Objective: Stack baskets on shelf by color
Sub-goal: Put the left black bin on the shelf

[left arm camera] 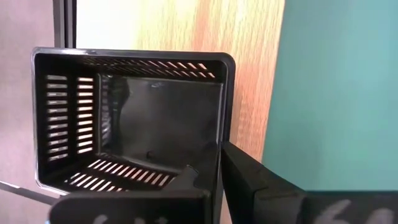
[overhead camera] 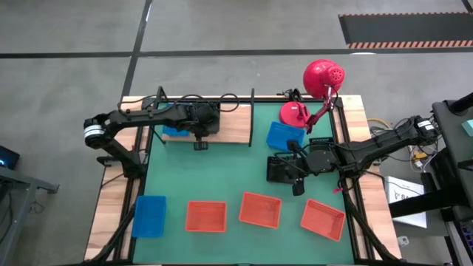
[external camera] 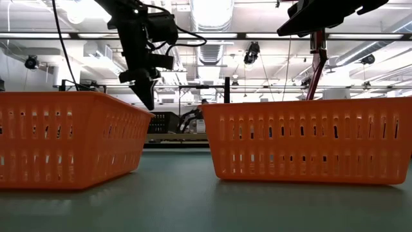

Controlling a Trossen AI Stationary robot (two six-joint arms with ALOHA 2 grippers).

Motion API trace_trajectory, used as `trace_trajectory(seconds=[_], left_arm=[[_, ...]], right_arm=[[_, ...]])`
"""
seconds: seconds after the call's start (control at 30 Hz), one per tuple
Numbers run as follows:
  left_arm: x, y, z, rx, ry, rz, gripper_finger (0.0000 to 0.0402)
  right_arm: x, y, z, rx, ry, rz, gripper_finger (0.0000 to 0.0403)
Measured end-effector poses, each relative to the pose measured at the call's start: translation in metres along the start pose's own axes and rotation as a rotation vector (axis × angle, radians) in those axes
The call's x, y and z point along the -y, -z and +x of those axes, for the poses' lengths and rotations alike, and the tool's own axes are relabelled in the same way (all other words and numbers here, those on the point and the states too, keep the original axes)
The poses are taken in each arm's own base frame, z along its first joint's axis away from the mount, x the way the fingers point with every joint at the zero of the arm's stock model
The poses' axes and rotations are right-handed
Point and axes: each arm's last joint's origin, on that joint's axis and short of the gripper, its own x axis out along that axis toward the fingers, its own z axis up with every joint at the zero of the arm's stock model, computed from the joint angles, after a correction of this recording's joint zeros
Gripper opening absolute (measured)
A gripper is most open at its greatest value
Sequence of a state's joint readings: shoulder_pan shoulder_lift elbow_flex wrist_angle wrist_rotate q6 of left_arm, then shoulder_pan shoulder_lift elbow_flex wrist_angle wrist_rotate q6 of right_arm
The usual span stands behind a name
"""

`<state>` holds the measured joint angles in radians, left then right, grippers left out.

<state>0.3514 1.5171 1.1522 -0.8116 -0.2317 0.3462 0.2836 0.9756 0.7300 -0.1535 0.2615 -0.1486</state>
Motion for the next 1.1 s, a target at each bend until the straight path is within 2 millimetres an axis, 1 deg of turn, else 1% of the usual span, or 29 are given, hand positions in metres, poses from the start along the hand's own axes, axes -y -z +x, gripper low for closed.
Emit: trace_trajectory(seconds=[0.43,0.5,0.57,0.67,0.9,1.1], left_arm=[[0.003,0.0,-0.001,0.009,0.044,0.005,0.0003],[0.003,0.0,-0.003,0.014,0.042,0.004,0.0003],[-0.001,-0.004,-0.011,0.045,0.026,0.0,0.0003],[-0.006,-0.005,-0.017,0.059,-0.038,0.007,0.0003],[-0.006,0.002,0.003,0.02,-0.049,0.026,0.0003],[-0.003,0.005,0.008,0.011,-0.042,0.021,0.0003]], right_arm=[[0.0,0.001,0.0,-0.008,-0.001,-0.002,0.0032],[0.0,0.001,0.0,-0.009,-0.001,0.004,0.0032],[0.0,0.001,0.0,-0.009,-0.001,0.006,0.0032],[0.0,0.001,0.0,-0.01,-0.001,0.005,0.0032],[0.0,0.001,0.0,-0.01,-0.001,0.008,0.0032],[0.0,0.001,0.0,-0.015,-0.002,0.015,0.0032]])
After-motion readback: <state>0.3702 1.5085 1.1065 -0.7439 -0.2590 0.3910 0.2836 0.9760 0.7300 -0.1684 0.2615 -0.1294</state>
